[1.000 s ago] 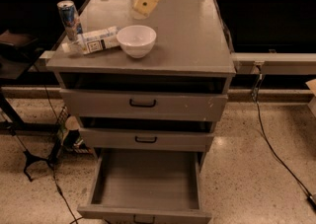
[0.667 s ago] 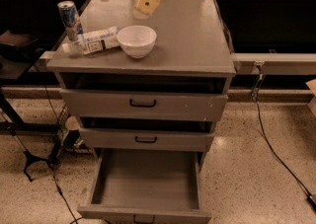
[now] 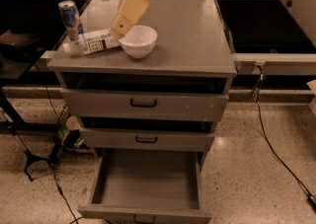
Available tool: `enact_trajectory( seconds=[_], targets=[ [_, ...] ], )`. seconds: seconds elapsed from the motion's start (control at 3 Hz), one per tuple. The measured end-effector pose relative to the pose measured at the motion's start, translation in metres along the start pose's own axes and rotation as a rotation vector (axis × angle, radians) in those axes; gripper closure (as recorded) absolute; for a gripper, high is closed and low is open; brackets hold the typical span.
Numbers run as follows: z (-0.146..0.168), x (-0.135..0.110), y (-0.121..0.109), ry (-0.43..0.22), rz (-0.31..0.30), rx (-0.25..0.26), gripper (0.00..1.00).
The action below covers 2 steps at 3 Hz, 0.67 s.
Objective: Place redbull can into bottom drawer
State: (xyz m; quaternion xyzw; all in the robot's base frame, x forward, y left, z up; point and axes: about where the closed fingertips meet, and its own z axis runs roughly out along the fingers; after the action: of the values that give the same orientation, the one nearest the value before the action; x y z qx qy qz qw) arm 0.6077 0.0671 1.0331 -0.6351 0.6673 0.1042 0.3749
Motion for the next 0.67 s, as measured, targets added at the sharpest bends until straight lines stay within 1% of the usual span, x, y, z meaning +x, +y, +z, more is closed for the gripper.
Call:
enact_trajectory(
  seconds=[0.33,0.67],
  targets=[
    [0.052,-0.003,-0.01,-0.056,0.104,0.024,0.0],
    [0.098,-0.021,-0.033,-0.128,0.185,0.054,0.0]
  ],
)
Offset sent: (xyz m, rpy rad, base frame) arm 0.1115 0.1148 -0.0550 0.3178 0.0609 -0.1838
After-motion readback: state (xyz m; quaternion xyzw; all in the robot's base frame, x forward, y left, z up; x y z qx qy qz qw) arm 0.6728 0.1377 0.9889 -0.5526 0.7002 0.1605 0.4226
